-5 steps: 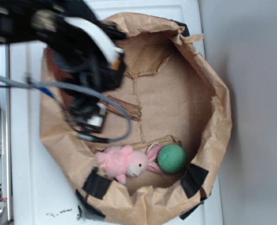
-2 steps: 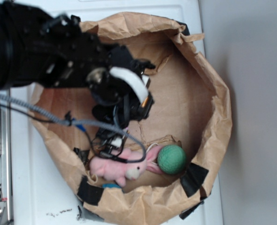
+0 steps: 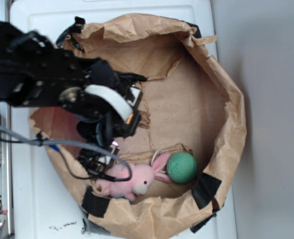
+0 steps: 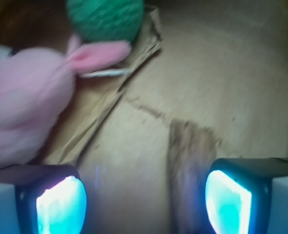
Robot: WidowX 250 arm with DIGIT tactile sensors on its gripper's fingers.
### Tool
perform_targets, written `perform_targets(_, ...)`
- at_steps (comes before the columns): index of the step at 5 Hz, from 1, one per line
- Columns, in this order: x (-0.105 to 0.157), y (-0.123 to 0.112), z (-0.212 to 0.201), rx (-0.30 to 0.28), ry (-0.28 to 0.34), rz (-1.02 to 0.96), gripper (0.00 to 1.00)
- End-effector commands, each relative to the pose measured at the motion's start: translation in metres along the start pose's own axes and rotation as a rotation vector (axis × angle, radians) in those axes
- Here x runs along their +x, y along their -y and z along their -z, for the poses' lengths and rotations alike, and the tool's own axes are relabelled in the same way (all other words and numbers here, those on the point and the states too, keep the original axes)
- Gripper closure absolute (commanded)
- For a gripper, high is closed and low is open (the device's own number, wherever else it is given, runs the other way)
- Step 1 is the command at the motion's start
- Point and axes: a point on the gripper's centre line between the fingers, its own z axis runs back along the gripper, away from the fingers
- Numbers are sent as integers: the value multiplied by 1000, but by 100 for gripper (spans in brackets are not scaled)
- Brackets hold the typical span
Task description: Grab the wood chip.
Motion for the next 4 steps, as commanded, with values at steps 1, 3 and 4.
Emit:
perform_targets(1, 2, 3, -16, 41, 34, 12, 100)
perform_targets(3, 10, -10, -29, 58, 79, -17, 100)
perform_targets(4, 18, -17, -43, 65, 119, -36, 100)
